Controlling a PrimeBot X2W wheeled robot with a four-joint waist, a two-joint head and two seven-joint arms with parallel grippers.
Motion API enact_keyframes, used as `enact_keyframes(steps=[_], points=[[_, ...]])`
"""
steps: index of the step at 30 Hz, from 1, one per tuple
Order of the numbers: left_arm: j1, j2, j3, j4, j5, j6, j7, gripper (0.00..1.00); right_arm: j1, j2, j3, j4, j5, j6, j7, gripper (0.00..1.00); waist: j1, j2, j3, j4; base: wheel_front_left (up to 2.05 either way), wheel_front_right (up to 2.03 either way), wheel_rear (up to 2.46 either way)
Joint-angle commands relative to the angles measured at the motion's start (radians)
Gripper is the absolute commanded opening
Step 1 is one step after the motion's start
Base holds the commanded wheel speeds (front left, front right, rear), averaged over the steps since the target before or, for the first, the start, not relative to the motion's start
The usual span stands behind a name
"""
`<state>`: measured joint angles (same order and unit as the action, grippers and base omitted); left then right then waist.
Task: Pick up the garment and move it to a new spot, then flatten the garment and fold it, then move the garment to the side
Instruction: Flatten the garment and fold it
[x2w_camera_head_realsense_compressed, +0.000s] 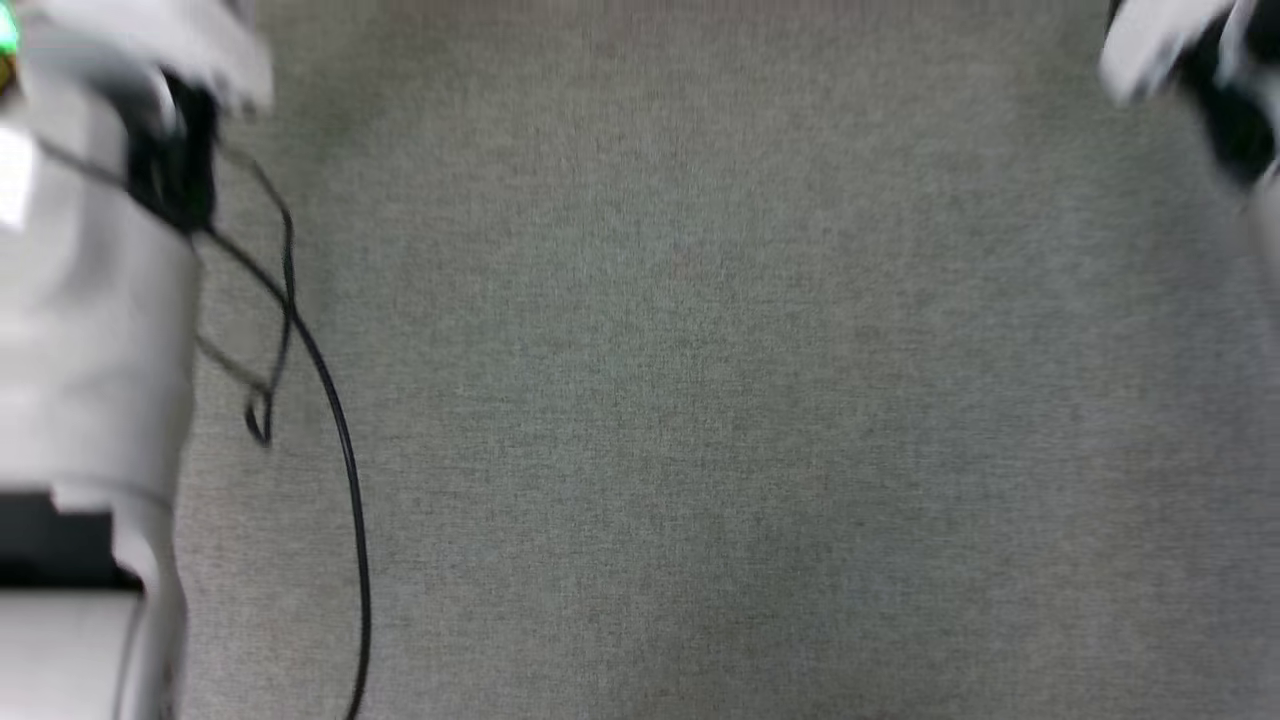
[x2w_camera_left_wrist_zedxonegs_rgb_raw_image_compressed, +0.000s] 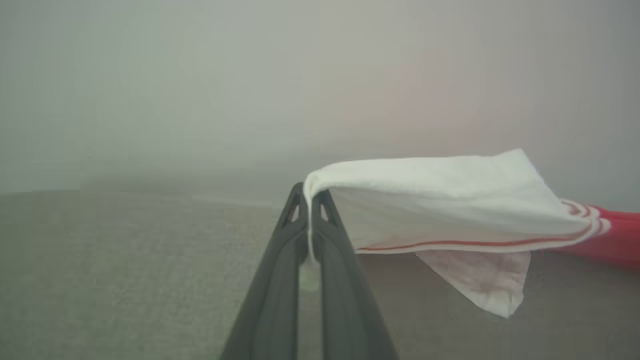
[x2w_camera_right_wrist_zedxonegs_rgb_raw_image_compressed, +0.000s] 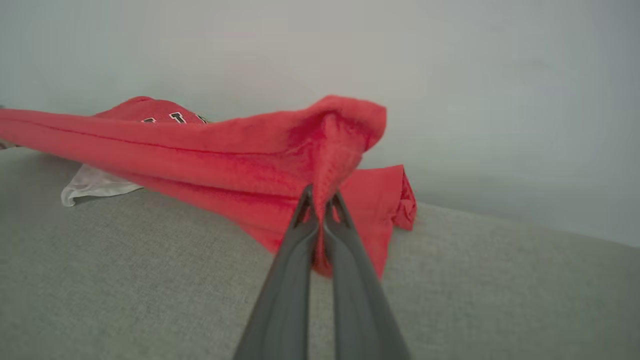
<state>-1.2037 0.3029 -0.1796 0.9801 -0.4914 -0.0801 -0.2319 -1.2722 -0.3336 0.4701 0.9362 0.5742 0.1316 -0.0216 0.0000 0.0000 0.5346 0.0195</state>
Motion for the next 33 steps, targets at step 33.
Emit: enact_keyframes(steps=[33], points=[[1.389,0.048,0.131,-0.85,-0.094,0.263,0.221,0.0,1.083,-0.075,-0.063,-0.32,0.169,-0.004,-0.052,0.0,0.0,0.0,-0.557,0.011,0.0,0.0,0.0]])
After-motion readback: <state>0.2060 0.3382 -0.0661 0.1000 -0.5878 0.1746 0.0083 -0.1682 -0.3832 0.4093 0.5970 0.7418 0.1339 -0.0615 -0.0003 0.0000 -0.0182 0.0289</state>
